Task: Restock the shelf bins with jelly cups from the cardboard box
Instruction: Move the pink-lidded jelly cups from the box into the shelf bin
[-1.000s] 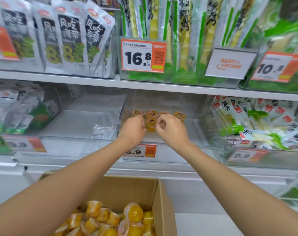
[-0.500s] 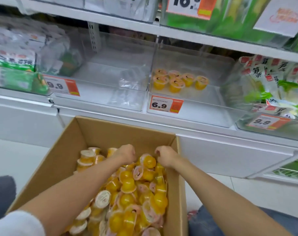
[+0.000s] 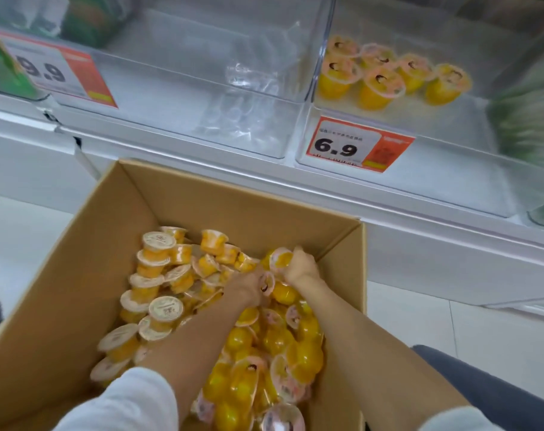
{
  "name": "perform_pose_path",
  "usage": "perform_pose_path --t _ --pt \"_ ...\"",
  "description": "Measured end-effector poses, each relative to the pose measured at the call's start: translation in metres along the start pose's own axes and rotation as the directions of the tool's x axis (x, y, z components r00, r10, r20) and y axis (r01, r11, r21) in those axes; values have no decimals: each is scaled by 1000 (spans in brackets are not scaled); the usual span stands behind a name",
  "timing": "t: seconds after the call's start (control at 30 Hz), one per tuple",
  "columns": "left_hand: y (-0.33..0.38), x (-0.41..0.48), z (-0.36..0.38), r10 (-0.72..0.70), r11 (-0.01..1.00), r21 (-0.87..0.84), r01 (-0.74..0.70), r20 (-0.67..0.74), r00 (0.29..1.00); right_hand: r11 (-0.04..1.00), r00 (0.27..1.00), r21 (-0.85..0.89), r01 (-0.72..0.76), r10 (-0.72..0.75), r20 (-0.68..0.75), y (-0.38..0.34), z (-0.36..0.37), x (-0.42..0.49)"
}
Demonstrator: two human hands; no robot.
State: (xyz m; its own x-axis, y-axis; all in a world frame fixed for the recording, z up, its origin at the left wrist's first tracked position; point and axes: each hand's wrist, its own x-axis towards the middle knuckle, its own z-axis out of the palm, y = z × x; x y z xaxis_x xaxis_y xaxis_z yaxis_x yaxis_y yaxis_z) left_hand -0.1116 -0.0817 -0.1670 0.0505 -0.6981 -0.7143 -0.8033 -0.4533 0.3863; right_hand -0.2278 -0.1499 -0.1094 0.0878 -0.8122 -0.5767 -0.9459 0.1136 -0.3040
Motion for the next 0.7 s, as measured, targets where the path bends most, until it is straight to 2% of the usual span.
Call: perform_pose_path --t 0.13,0.27,0.4,0.53,0.7 --pt "-5 14 10 11 999 37 -8 -86 996 998 999 -49 47 -48 -15 4 -3 1" --pt "-2 1 4 50 998 31 -46 -143 988 986 992 -115 123 -119 44 2 -10 -9" --pt "-2 -26 -17 127 989 -42 -141 -235 964 965 972 -129 229 -219 89 0 -28 -29" --pt "0 -63 -54 184 962 -126 -243 -359 915 948 948 -7 317 -317 -15 2 -60 -64" --pt "34 -126 -107 269 953 -3 -303 -457 848 898 879 34 439 -421 -223 4 -100 -113"
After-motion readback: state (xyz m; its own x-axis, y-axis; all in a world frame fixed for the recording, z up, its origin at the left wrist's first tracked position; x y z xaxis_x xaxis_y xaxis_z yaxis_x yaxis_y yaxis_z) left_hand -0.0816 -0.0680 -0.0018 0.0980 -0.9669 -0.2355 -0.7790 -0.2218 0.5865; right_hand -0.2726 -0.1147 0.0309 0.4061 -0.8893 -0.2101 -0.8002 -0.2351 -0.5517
